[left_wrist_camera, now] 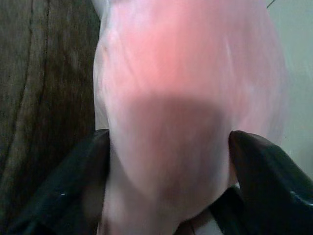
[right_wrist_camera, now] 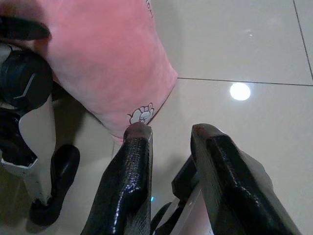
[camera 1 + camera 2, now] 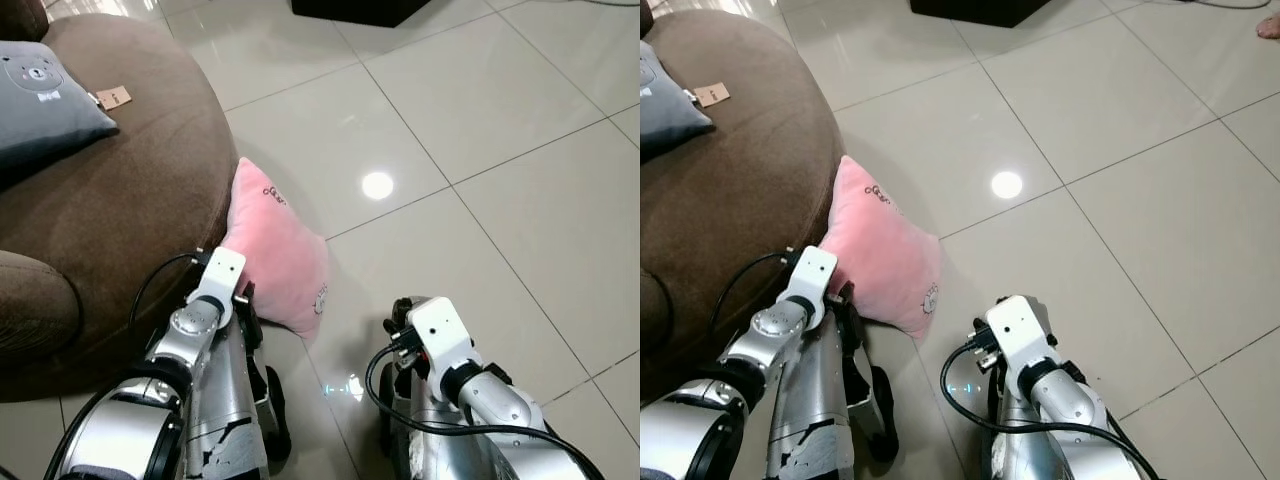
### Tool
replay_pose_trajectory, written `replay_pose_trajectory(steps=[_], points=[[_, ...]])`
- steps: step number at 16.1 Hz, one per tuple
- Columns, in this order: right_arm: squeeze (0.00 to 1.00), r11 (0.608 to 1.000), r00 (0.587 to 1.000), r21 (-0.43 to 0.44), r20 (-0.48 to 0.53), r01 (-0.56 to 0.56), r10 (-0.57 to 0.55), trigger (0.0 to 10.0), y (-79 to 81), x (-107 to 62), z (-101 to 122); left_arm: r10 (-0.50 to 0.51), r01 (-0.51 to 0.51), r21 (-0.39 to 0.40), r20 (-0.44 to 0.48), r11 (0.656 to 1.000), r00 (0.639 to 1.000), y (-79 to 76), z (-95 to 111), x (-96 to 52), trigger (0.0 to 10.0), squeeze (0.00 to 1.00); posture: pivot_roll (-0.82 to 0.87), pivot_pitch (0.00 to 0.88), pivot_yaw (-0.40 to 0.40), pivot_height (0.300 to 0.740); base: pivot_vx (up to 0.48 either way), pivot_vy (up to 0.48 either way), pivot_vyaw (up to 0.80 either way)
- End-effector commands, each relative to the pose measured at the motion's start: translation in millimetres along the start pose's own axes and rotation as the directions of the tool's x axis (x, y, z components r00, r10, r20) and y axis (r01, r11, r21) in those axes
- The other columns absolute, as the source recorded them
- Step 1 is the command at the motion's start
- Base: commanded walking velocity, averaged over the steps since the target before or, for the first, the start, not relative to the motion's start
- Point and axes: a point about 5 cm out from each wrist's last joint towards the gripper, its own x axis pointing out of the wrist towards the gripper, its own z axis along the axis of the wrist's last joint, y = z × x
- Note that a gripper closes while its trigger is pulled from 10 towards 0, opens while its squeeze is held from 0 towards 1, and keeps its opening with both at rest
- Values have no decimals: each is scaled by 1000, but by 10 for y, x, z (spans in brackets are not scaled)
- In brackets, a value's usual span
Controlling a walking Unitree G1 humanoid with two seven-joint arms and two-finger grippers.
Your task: Move the pillow to the sofa from floor
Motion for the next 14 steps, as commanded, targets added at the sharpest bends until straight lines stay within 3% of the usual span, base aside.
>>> replay_pose_trajectory(steps=[1, 14], points=[[0, 1000, 1000, 3, -6, -12, 12, 10000, 14, -31, 0, -17, 17, -2, -52, 1000, 999, -34, -117, -20, 0, 0, -92, 353, 66, 506, 0, 0, 0], [0, 999, 999, 1, -14, -36, 36, 10000, 75, -66, -23, -19, 18, -28, -44, 999, 999, -29, -97, -14, 0, 0, -91, 355, 65, 506, 0, 0, 0]])
